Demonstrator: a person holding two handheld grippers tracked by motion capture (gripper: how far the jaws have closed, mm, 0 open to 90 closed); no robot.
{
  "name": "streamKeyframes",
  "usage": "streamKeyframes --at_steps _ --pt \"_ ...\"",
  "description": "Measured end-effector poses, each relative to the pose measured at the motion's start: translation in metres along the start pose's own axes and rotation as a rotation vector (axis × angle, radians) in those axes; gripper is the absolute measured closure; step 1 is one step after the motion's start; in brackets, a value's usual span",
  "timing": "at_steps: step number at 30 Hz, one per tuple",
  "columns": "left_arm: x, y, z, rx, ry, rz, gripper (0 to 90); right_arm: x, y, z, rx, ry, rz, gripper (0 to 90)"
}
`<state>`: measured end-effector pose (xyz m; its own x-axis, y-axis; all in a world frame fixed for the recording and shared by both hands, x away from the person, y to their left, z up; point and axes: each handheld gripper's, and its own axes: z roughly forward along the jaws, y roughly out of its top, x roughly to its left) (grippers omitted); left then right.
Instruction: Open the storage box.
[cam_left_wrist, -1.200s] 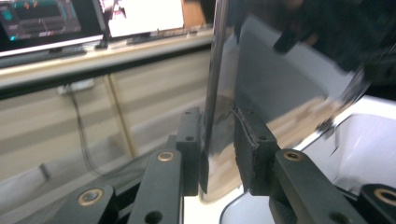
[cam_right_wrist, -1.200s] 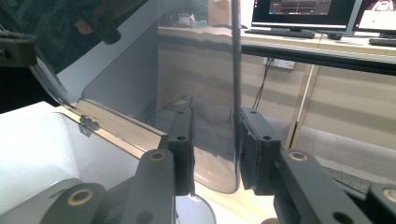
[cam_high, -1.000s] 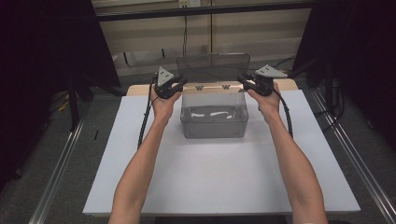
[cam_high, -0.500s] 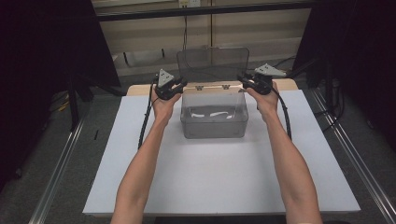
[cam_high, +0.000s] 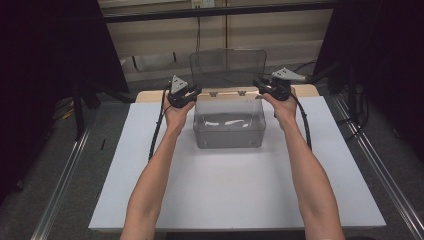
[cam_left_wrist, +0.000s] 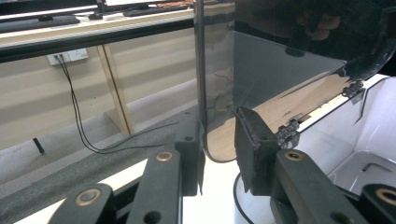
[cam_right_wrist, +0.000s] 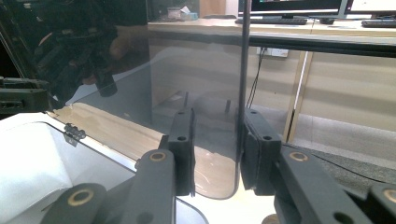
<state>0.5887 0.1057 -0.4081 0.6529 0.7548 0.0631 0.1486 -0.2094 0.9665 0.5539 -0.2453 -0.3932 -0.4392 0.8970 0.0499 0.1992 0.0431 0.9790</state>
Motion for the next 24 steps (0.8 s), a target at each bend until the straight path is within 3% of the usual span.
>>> streamKeyframes --at_steps 13,15,24 --pt "0.002 0.000 0.003 -0.003 0.006 -0.024 75.5 -0.004 -0.008 0.006 -0.001 0.006 0.056 66.1" --pt "0.004 0.000 0.003 0.002 -0.006 -0.010 75.5 -0.004 -0.008 0.006 -0.009 0.008 0.075 66.1" --pt "0.005 0.002 0.004 0.007 -0.012 -0.021 75.2 -0.008 -0.012 0.009 -0.010 0.010 0.085 71.1"
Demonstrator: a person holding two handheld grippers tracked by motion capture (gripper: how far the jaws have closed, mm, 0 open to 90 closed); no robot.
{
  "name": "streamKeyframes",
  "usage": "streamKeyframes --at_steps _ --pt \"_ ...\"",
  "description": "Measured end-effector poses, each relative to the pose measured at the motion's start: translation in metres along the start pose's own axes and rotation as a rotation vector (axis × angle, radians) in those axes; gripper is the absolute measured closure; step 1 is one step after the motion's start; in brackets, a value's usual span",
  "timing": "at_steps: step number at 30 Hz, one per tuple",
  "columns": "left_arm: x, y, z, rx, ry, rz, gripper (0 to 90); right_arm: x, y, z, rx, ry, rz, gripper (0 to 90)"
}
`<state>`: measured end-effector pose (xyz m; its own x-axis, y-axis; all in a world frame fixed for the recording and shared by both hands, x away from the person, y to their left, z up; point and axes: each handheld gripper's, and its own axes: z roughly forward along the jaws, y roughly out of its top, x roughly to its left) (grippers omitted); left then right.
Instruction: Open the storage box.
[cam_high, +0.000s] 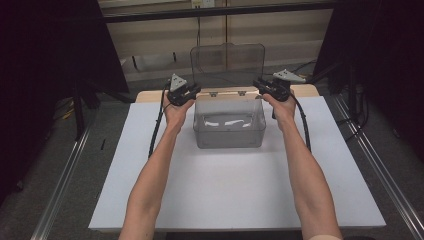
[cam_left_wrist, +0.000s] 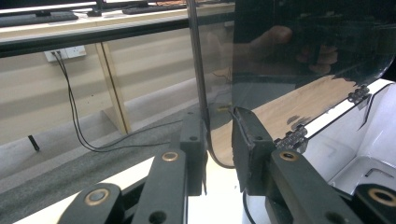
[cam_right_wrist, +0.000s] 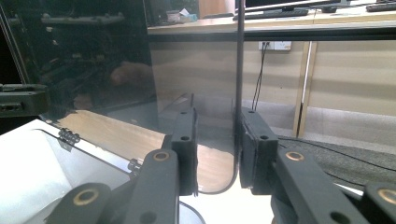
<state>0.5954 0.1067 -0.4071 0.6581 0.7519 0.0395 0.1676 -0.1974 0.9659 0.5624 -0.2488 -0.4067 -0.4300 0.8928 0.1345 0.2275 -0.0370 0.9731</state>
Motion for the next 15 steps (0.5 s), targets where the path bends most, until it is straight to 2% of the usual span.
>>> streamKeyframes --at_steps 3,8,15 --pt "0.0002 0.0001 0.0008 -0.003 -0.003 -0.007 75.1 -0.0010 -0.0009 0.0004 0.002 0.001 -0.003 71.4" --pt "-0.0018 -0.0009 0.0021 -0.001 0.014 -0.020 73.2 -0.0024 -0.0035 0.0020 0.002 0.009 0.024 70.5" --pt "-0.0001 -0.0006 0.0026 0.004 0.006 -0.012 72.7 -0.0038 -0.0068 0.0040 0.012 0.010 0.023 71.1"
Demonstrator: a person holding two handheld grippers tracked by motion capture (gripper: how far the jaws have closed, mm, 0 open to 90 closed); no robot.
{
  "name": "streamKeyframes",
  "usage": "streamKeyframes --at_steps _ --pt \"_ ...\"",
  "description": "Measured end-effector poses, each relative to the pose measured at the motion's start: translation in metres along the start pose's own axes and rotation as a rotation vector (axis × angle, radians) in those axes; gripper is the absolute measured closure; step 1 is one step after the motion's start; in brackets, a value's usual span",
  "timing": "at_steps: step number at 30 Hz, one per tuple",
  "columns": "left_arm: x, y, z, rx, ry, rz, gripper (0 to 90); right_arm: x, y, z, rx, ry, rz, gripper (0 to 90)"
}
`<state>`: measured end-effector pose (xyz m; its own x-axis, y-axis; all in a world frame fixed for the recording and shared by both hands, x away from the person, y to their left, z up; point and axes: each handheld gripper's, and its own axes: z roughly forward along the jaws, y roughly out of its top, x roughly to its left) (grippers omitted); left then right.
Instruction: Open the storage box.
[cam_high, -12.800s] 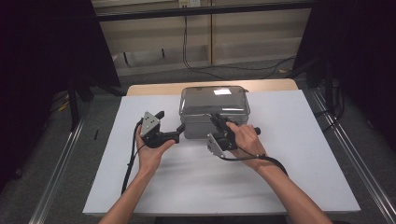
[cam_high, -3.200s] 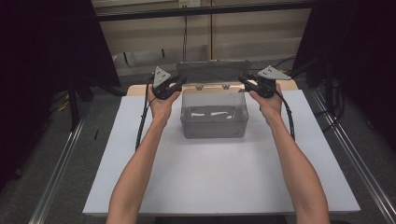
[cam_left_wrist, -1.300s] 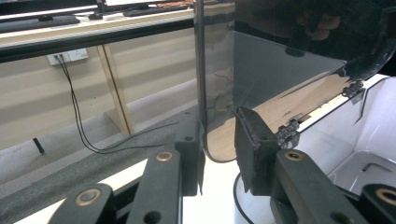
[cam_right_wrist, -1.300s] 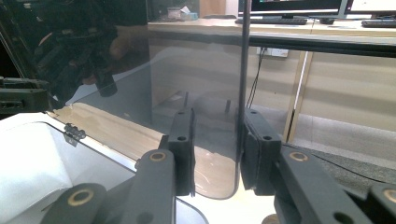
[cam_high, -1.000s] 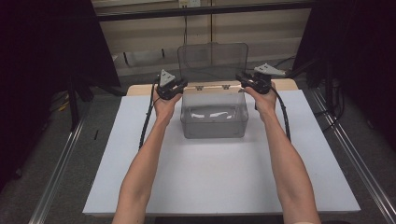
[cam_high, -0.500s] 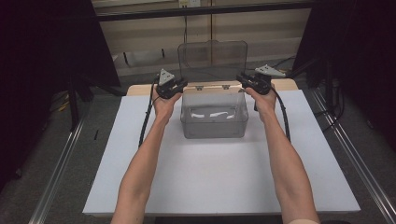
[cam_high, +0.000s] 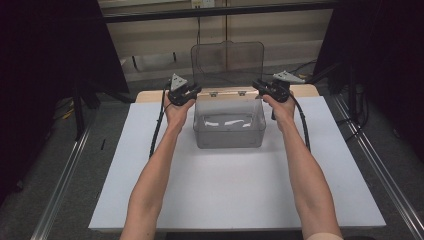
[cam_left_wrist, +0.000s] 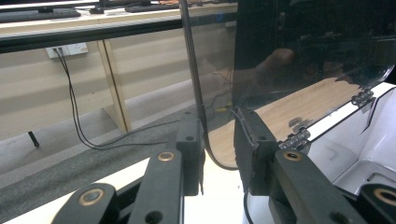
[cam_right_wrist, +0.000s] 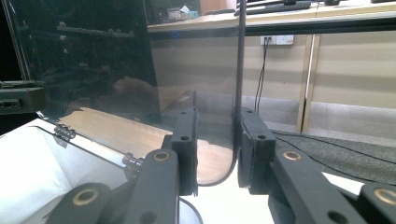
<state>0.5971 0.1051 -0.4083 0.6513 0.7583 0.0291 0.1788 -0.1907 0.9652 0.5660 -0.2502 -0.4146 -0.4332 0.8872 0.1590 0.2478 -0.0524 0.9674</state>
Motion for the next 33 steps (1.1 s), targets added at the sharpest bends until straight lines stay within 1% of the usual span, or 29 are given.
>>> streamKeyframes --at_steps 1,3,4,5,6,7,8,10,12,13,14,15,17,19,20,22,26,27,28,30,33 --pt "-0.001 0.000 0.000 -0.001 0.005 -0.011 72.4 0.000 0.000 0.000 0.002 -0.001 0.001 70.9" --pt "0.000 0.000 0.001 0.000 -0.003 -0.009 71.7 0.001 0.000 0.000 0.001 -0.004 -0.007 70.6" --pt "-0.001 -0.001 0.002 -0.004 -0.003 -0.025 71.2 0.001 0.000 0.000 0.003 -0.003 -0.004 70.4" --pt "-0.002 -0.001 0.002 -0.004 0.000 -0.031 70.9 0.001 0.001 0.001 0.003 -0.002 0.001 70.0" --pt "-0.001 0.000 0.002 0.000 0.004 -0.018 70.5 0.001 0.001 0.001 0.008 -0.003 0.001 69.6" --pt "0.000 0.000 0.002 0.000 -0.001 -0.023 70.3 0.001 0.001 0.001 0.011 -0.005 0.002 69.3" --pt "0.001 0.000 0.002 0.004 0.000 -0.018 70.1 0.002 0.002 0.002 0.015 -0.009 0.001 68.1" --pt "0.001 -0.001 0.003 0.001 -0.009 -0.029 70.0 0.002 0.002 0.003 0.016 -0.009 -0.002 68.1" --pt "0.000 -0.001 0.004 0.003 -0.009 -0.037 69.0 0.001 0.001 0.004 0.014 -0.010 0.009 67.9" --pt "0.000 0.000 0.004 0.009 -0.006 -0.032 68.2 0.001 0.001 0.004 0.015 -0.007 0.019 68.2" --pt "0.001 0.000 0.005 0.014 -0.007 -0.037 67.9 0.000 0.001 0.004 0.017 -0.005 0.023 68.1" --pt "0.001 0.000 0.005 0.017 -0.005 -0.038 67.8 0.000 0.002 0.005 0.020 -0.006 0.017 68.0" --pt "0.001 0.000 0.005 0.017 -0.009 -0.042 67.7 0.000 0.002 0.005 0.025 -0.007 0.020 67.7" --pt "0.001 0.001 0.005 0.022 -0.009 -0.038 66.8 0.000 0.002 0.006 0.022 -0.011 0.022 66.9" --pt "0.001 0.001 0.006 0.024 -0.005 -0.046 66.4 0.000 0.002 0.006 0.023 -0.013 0.022 66.5" --pt "0.002 0.001 0.006 0.030 -0.014 -0.032 65.3 0.001 0.002 0.007 0.024 -0.012 0.026 66.2" --pt "0.002 0.001 0.008 0.042 -0.019 -0.051 63.4 0.001 0.002 0.008 0.035 -0.012 0.031 64.9" --pt "0.002 0.001 0.008 0.049 -0.016 -0.058 62.7 0.001 0.003 0.008 0.040 -0.013 0.028 64.4" --pt "0.002 0.001 0.009 0.050 -0.023 -0.069 61.7 0.000 0.003 0.009 0.046 -0.012 0.030 63.9" --pt "0.003 0.001 0.009 0.059 -0.025 -0.085 61.2 0.000 0.004 0.010 0.055 -0.010 0.051 63.2" --pt "0.004 0.002 0.011 0.073 -0.030 -0.106 60.4 -0.001 0.004 0.012 0.064 -0.009 0.067 62.7"
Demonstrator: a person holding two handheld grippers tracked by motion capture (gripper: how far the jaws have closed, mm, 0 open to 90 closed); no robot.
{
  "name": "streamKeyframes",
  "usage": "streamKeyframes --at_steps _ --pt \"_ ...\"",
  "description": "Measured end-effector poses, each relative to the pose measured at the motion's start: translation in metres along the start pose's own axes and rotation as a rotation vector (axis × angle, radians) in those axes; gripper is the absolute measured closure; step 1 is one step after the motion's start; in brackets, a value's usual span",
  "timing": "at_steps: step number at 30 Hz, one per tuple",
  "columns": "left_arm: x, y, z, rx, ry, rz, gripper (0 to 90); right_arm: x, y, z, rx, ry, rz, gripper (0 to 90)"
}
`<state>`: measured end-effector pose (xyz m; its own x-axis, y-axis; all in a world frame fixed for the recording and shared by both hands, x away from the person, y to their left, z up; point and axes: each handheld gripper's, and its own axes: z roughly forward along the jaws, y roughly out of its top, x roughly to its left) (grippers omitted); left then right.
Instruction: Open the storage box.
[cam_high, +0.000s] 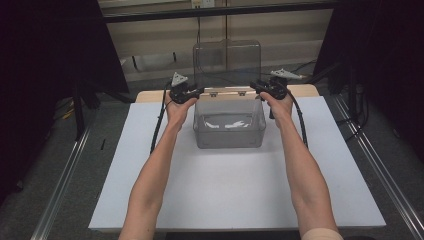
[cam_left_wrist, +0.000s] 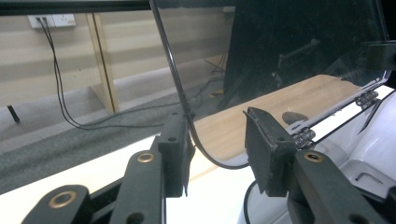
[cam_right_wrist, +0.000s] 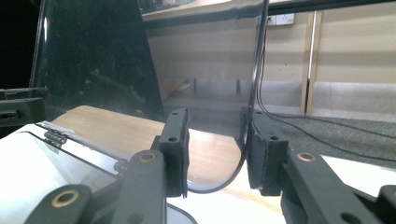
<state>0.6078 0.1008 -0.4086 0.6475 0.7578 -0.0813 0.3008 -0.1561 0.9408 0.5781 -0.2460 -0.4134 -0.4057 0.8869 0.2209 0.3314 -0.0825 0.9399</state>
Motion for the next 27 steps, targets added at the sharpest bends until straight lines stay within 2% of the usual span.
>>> streamKeyframes --at_steps 8,12,17,27 --pt "0.0015 0.0008 0.0024 0.026 -0.004 -0.015 56.5 -0.0007 -0.0013 0.0043 0.010 -0.005 0.046 60.6" --pt "0.0028 -0.0005 0.0037 0.028 -0.005 -0.058 54.6 -0.0009 -0.0016 0.0057 0.026 -0.007 0.055 58.9" --pt "0.0025 -0.0006 0.0054 0.037 -0.001 -0.071 52.9 -0.0030 -0.0037 0.0083 0.030 -0.002 0.102 58.6" --pt "0.0034 -0.0012 0.0058 0.037 -0.008 -0.081 51.5 -0.0012 -0.0029 0.0101 0.045 -0.014 0.108 56.6"
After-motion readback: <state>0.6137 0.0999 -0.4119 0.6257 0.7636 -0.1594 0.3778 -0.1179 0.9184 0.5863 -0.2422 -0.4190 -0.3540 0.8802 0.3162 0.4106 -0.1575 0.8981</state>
